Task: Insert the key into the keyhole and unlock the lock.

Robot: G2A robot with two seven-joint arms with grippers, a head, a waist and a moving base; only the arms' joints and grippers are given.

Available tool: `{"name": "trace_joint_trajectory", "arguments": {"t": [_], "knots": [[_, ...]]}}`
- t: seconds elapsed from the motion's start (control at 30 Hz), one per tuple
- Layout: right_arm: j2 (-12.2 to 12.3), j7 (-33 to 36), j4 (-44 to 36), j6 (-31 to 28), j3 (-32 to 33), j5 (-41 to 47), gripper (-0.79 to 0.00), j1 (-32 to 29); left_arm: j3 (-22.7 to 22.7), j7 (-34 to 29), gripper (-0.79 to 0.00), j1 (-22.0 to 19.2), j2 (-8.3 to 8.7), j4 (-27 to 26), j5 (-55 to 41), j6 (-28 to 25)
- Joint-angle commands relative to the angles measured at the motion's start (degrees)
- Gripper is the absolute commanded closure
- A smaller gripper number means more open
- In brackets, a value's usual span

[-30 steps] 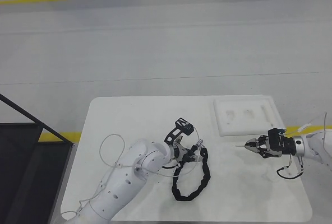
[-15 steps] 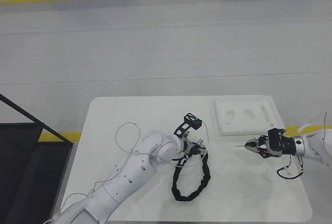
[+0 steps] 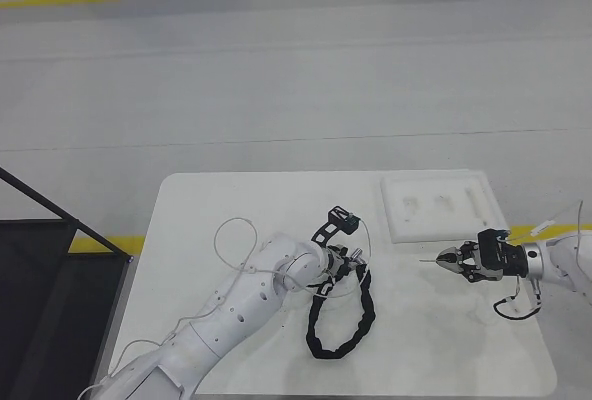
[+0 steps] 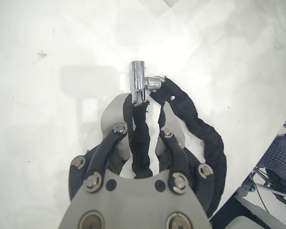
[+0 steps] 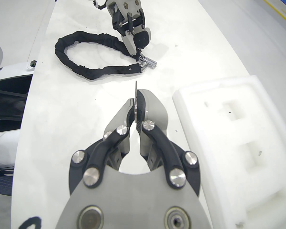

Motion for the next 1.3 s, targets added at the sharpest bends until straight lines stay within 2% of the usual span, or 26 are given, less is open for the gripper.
{"name": "trace_joint_trajectory", "arguments": {"t": [0.0,0.17,0.4,0.47,0.53,0.77,0.9,1.27], "knots": [[0.0,0.0,0.0,0.0,0.0,0.0,0.000,0.0,0.0,-0.2,-0.219,0.1,-0.07,0.2,0.4,0.3],[0.0,0.0,0.0,0.0,0.0,0.0,0.000,0.0,-0.1,-0.8,-0.215,0.5,-0.17,0.1,0.9,0.8],[0.0,0.0,0.0,0.0,0.0,0.0,0.000,0.0,-0.2,-1.6,-0.157,1.3,-0.27,-0.2,1.9,1.3],[0.0,0.0,0.0,0.0,0.0,0.0,0.000,0.0,-0.2,-1.7,-0.166,1.4,-0.32,-0.1,2.2,1.2],[0.0,0.0,0.0,0.0,0.0,0.0,0.000,0.0,-0.2,-1.7,-0.212,1.4,-0.38,-0.1,2.2,1.1],[0.0,0.0,0.0,0.0,0.0,0.0,0.000,0.0,-0.3,-1.7,-0.157,1.4,-0.65,0.6,2.7,1.0],[0.0,0.0,0.0,0.0,0.0,0.0,0.000,0.0,-0.2,-1.1,-0.185,1.3,-0.90,1.2,3.4,1.2],[0.0,0.0,0.0,0.0,0.0,0.0,0.000,0.0,0.7,-0.9,-0.160,0.3,-1.87,2.9,4.4,1.4]]}}
